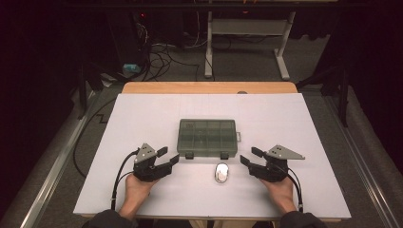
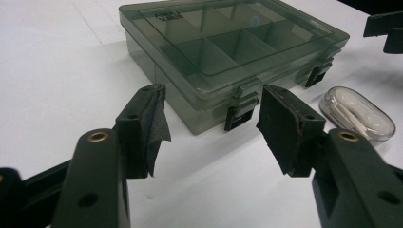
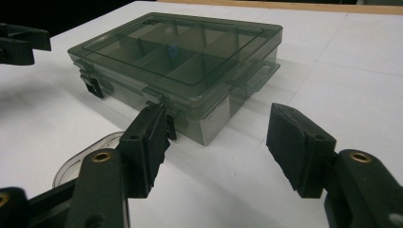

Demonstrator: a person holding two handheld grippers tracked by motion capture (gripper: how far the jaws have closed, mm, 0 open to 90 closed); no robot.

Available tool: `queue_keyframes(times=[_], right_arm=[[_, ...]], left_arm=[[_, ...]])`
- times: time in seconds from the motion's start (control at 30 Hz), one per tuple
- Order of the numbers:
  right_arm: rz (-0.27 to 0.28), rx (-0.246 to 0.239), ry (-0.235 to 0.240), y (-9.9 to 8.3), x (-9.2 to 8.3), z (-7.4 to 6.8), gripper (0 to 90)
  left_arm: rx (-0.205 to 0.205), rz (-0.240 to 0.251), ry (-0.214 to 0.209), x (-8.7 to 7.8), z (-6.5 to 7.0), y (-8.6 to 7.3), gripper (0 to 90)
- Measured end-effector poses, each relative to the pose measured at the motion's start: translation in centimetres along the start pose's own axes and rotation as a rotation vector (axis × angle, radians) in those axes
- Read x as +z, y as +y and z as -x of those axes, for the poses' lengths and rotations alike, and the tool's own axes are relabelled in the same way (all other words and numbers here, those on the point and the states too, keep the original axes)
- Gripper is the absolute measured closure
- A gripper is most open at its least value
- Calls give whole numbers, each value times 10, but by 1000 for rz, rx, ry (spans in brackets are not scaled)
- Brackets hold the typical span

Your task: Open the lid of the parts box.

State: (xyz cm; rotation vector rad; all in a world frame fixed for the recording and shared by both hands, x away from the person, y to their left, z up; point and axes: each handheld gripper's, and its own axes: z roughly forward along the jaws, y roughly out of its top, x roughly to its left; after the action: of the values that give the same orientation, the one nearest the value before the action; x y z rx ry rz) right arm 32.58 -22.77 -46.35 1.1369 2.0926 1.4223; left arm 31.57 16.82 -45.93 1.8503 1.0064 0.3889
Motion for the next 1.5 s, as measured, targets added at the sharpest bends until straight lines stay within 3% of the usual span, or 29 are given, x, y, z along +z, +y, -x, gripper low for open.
queue_keyframes(times=[0.23,0.43,0.7,0.83,1.03,1.23,1.5], right_arm=[[-18,23,15,6,2,2,461],[-89,60,39,15,6,5,518],[-163,16,43,24,8,5,654],[-199,-6,66,25,12,5,732],[-265,-49,70,25,17,4,836],[-313,-69,54,25,22,4,886],[-326,-94,52,30,27,2,900]], left_arm=[[12,-16,13,4,4,6,430],[17,-61,20,5,6,13,448],[-17,-141,-17,3,0,21,520],[5,-180,6,4,0,24,526],[26,-227,0,8,-5,31,547],[55,-295,16,13,-9,37,641],[76,-366,30,18,-10,38,717]])
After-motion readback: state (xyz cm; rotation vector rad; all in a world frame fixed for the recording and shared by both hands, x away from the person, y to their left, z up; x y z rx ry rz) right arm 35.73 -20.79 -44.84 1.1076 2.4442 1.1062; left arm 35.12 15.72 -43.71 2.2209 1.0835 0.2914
